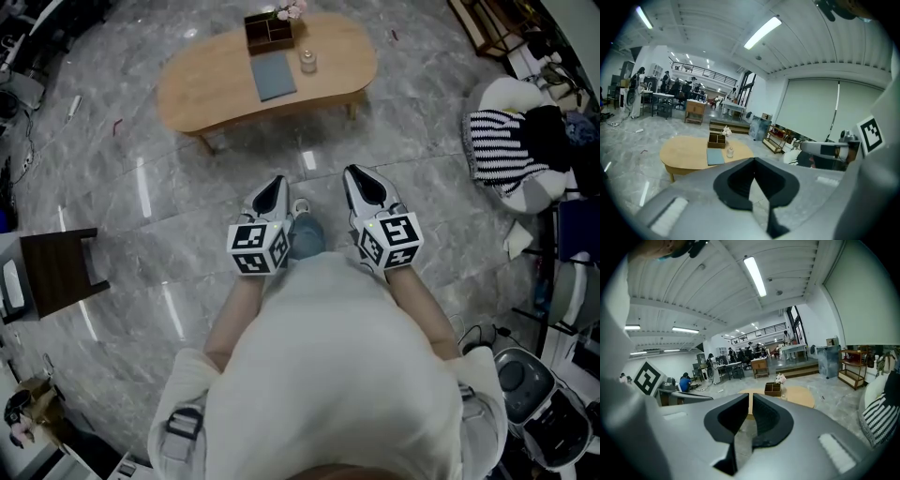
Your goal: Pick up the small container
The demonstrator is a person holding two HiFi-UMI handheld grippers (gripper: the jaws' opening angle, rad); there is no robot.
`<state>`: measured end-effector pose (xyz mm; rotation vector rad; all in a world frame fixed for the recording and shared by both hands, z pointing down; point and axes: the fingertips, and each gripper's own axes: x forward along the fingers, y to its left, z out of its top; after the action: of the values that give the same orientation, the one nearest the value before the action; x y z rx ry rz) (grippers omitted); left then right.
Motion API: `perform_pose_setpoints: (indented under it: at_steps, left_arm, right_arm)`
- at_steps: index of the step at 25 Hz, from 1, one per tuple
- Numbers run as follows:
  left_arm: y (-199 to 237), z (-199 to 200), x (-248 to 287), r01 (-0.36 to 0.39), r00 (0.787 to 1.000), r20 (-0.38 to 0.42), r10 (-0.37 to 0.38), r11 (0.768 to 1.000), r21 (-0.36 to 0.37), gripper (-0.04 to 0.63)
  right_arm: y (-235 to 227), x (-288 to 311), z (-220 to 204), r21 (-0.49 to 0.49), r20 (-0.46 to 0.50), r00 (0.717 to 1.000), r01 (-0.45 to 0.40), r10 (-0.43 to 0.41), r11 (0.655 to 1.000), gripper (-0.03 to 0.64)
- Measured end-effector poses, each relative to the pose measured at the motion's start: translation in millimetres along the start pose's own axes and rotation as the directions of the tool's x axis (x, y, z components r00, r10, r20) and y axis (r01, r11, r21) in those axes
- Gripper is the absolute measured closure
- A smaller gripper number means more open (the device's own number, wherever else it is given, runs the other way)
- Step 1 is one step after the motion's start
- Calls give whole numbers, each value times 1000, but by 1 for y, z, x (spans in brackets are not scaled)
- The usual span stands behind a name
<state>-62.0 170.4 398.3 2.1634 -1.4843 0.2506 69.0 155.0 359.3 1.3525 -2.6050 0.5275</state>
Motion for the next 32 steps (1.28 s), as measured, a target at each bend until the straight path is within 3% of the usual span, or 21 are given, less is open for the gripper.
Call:
perform_pose_setpoints:
  at_steps: [16, 32]
  left_arm:
    - [69, 87, 106, 71, 997, 3, -71, 996, 53, 594]
    - [117, 81, 152, 63, 994, -88, -63, 998, -9, 594]
  right_arm:
    - [-36, 127, 59, -4, 15, 999, 35, -35, 999, 604]
    - [-67, 180, 50, -4, -51, 996, 69, -69, 998, 617]
